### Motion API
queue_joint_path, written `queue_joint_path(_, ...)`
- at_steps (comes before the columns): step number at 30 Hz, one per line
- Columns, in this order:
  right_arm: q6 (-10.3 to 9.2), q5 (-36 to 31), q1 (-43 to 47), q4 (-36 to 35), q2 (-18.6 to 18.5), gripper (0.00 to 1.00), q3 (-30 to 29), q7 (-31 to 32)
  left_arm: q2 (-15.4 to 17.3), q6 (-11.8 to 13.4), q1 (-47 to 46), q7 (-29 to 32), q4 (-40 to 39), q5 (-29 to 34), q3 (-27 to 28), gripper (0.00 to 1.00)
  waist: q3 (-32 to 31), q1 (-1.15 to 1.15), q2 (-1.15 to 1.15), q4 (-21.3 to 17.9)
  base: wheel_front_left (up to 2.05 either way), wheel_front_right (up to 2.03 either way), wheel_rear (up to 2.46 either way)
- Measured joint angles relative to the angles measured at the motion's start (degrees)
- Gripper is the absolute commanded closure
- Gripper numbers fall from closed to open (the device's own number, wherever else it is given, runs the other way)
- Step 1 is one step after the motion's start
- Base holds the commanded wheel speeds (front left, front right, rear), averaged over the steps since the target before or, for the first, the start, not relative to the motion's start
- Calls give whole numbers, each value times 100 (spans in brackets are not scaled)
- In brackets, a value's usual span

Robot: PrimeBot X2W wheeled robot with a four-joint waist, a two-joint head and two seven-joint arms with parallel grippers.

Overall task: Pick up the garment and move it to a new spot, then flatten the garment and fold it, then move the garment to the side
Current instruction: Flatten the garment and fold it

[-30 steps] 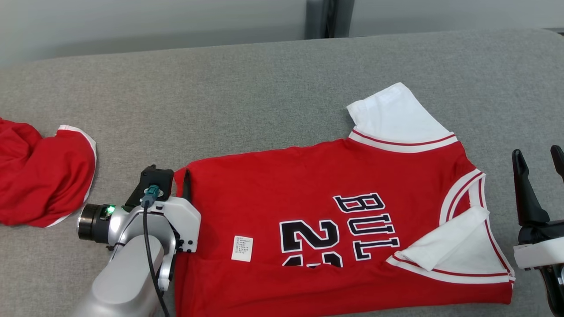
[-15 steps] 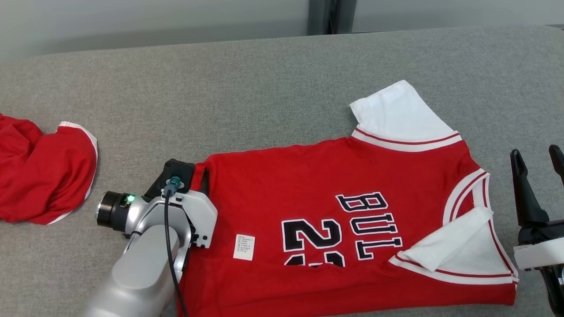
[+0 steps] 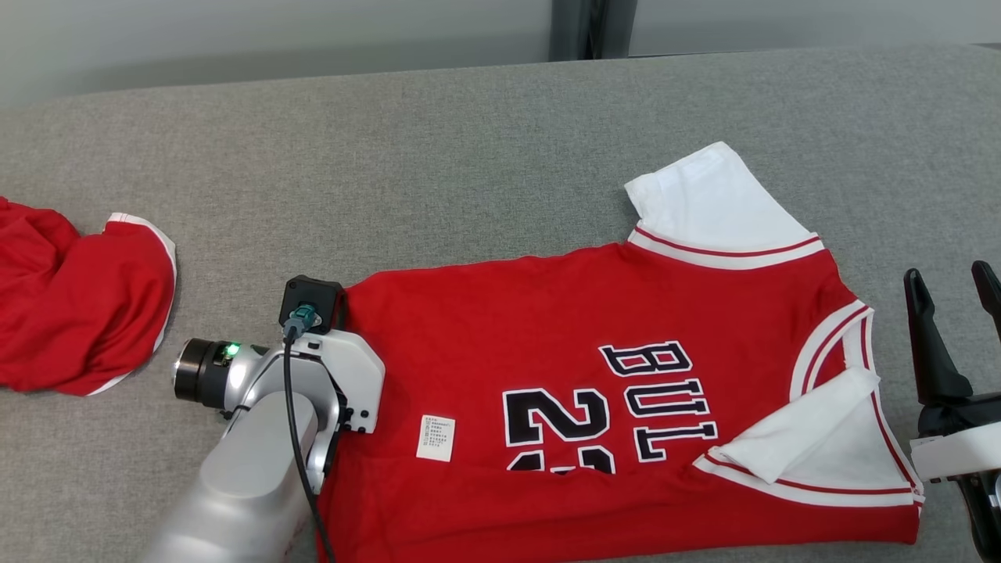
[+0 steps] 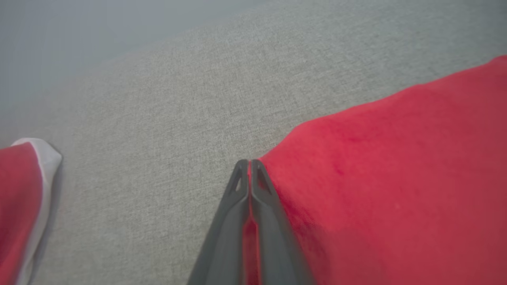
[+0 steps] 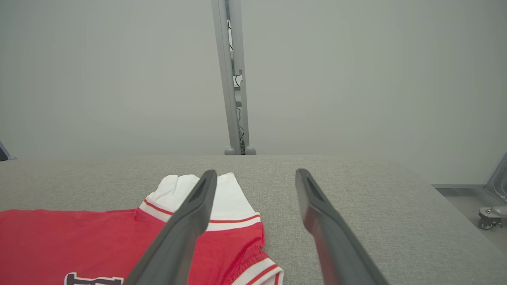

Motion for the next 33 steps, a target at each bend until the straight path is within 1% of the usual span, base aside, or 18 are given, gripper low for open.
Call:
queue_joint_path(9,0,7,-76,153,-69,0,-64,-1,-104,-12,-98,-589,-94,-76,62,100,-24,0,0,175,0,0,0)
queue_joint_path(13,0,122,-319,446,-182,0,1,66,-168,89,-98,-790,-331,44,-21,100,-13,0,0,355,0,0,0)
queue_joint_path(16,0,315,-665,769,-301,0,118,312,-202,136,-84,-865,-555,160,-104,100,5,0,0,518,0,0,0)
queue_joint_path(20,0,845,-1278,1285,-494,0,309,797,-279,186,28,-916,-920,277,-205,100,57,0,0,772,0,0,0)
queue_joint_path(22,0,982,-1578,1548,-686,0,459,1037,-313,189,35,-926,-1129,326,-266,100,96,0,0,915,0,0,0)
queue_joint_path(29,0,1770,-2640,2441,-1201,0,1074,2054,-427,290,171,-940,-1864,501,-492,100,284,0,0,1409,0,0,0)
queue_joint_path(31,0,1818,-2908,2622,-1427,0,1263,2228,-441,337,173,-940,-2037,594,-591,100,376,0,0,1534,0,0,0)
queue_joint_path(33,0,1952,-3115,2825,-1550,0,1404,2391,-453,342,174,-939,-2129,646,-689,100,459,0,0,1669,0,0,0)
